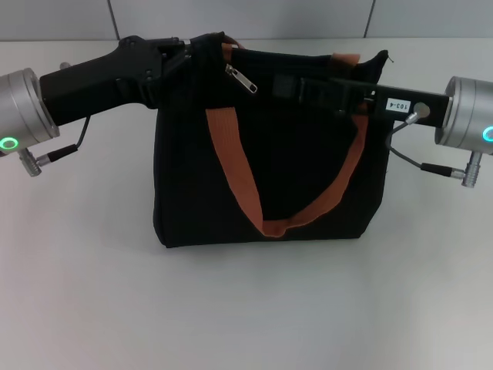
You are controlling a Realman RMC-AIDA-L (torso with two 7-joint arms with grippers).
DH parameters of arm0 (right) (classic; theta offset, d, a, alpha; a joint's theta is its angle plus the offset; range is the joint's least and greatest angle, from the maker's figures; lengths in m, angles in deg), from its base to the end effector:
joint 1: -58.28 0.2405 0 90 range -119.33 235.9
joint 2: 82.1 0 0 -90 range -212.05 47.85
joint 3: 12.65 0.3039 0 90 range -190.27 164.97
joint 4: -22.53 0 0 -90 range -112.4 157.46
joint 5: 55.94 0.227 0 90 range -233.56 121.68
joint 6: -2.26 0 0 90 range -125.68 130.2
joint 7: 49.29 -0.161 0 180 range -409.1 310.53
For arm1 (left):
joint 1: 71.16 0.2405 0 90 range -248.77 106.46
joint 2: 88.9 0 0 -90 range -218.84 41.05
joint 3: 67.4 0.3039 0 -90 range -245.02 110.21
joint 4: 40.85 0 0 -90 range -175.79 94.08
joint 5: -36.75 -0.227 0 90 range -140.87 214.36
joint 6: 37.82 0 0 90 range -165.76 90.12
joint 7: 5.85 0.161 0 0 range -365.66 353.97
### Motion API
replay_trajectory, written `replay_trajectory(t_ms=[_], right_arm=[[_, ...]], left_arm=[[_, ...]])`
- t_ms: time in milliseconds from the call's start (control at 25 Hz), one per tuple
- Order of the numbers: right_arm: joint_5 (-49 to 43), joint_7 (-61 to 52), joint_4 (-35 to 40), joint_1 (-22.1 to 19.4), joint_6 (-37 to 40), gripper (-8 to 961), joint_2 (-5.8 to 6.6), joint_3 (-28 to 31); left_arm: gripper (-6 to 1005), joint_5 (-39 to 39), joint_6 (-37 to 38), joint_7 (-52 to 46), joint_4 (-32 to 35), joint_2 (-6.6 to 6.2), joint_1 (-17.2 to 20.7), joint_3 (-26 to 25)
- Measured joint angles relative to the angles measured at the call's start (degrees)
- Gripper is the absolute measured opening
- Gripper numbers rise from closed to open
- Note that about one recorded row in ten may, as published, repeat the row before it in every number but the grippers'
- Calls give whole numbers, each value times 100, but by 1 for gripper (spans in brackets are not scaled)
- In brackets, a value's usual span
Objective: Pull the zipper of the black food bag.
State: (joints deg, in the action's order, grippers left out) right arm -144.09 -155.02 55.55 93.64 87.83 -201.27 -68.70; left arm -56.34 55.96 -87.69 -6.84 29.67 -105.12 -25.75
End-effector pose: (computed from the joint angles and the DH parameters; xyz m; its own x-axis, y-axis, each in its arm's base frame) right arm 0.2178 0.4016 -0.0546 0.4238 -0.6334 -0.6475 -0.6461 -0.7124 0.2741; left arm -0.2378 0.3959 -0.0118 0.5739 0.2465 0.7810 0.4406 -0.8968 -0.0406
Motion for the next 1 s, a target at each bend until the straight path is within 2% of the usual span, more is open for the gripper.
replay_trajectory(t_ms=[280, 520, 720, 1000], right_arm=[[-2, 237, 10, -45, 65, 151, -5, -45], [-2, 281, -7, 41, 26, 336, -14, -39], [-2, 282, -35, 132, 15, 369, -22, -56], [0, 249, -156, 272, 12, 369, -36, -73]], left_arm=[[22, 0, -12, 18, 0, 10, -24, 6], [22, 0, -25, 20, -7, 11, -31, 12], [22, 0, -27, 54, -21, 17, -50, 18], [22, 0, -27, 92, -41, 18, -49, 18]])
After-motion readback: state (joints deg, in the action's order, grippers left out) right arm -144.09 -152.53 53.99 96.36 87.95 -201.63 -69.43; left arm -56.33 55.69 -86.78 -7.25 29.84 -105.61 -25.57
